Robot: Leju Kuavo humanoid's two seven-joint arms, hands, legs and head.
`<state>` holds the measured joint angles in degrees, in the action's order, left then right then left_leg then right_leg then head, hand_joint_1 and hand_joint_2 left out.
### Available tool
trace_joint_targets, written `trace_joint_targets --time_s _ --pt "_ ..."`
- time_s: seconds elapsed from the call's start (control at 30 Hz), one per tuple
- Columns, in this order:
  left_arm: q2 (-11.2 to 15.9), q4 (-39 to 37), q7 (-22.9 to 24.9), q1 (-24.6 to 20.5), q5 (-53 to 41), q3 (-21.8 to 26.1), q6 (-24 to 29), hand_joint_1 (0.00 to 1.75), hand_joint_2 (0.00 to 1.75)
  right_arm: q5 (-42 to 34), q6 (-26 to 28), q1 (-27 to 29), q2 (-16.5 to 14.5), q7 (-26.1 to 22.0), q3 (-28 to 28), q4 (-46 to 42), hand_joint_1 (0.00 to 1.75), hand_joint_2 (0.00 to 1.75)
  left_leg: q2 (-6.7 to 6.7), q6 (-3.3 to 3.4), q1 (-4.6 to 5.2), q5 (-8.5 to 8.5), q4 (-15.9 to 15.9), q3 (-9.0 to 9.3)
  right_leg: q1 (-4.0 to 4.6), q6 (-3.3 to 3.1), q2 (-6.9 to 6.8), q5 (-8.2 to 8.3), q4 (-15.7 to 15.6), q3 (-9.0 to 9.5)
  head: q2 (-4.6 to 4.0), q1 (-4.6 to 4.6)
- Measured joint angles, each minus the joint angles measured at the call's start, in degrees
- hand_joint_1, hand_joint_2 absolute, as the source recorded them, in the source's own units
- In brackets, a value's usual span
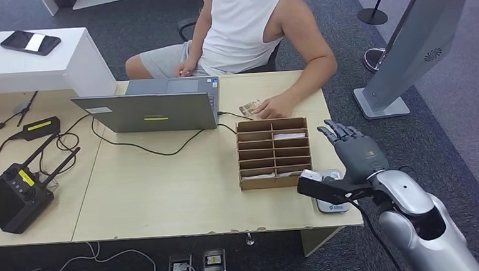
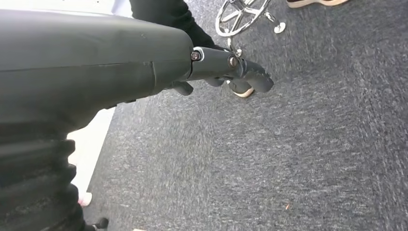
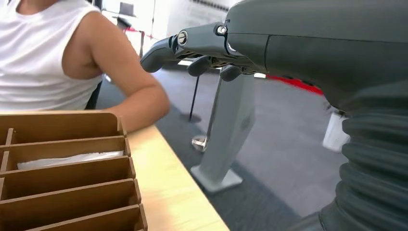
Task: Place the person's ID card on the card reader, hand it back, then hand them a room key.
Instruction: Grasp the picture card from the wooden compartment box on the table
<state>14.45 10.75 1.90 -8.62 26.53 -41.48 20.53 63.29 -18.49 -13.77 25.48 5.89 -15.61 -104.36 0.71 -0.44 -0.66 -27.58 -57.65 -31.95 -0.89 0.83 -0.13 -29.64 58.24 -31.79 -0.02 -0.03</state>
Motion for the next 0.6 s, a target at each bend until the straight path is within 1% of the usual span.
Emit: trace_joint_targets --time_s 0.1,0.2,0.27,0.6 --pt "-0.3 0.0 0.0 -0.1 0.0 0.0 0.0 0.0 1.75 3.0 3.7 1.2 -1.4 0.9 -1.5 0.0 0.0 1.75 0.0 0.0 0.0 0.0 0.0 0.0 0.01 -0.01 -0.01 -0.01 0.0 0.0 0.0 0.0" --pt "-0.5 0.0 0.0 -0.1 0.2 0.0 0.2 0.0 1.75 3.5 8.0 2.0 -2.7 1.0 -2.5 0.7 0.0 1.75 0.0 0.0 0.0 0.0 0.0 -0.01 0.0 -0.02 -0.02 -0.01 0.0 0.0 0.0 0.01" --pt "-0.6 0.0 0.0 -0.1 0.4 0.0 0.5 0.0 1.75 3.2 9.7 2.1 -3.3 0.9 -3.0 1.7 0.0 1.75 0.0 0.0 0.0 0.0 0.0 -0.01 0.0 -0.02 -0.01 -0.01 0.0 0.0 0.0 0.01" --pt "-0.7 0.0 0.2 -0.1 1.3 0.0 0.8 0.0 1.75 0.9 11.4 0.7 -5.9 -0.3 -4.9 7.2 0.0 1.75 0.0 0.0 0.0 0.0 0.0 -0.02 0.0 -0.01 -0.02 -0.01 0.0 0.0 0.0 0.01"
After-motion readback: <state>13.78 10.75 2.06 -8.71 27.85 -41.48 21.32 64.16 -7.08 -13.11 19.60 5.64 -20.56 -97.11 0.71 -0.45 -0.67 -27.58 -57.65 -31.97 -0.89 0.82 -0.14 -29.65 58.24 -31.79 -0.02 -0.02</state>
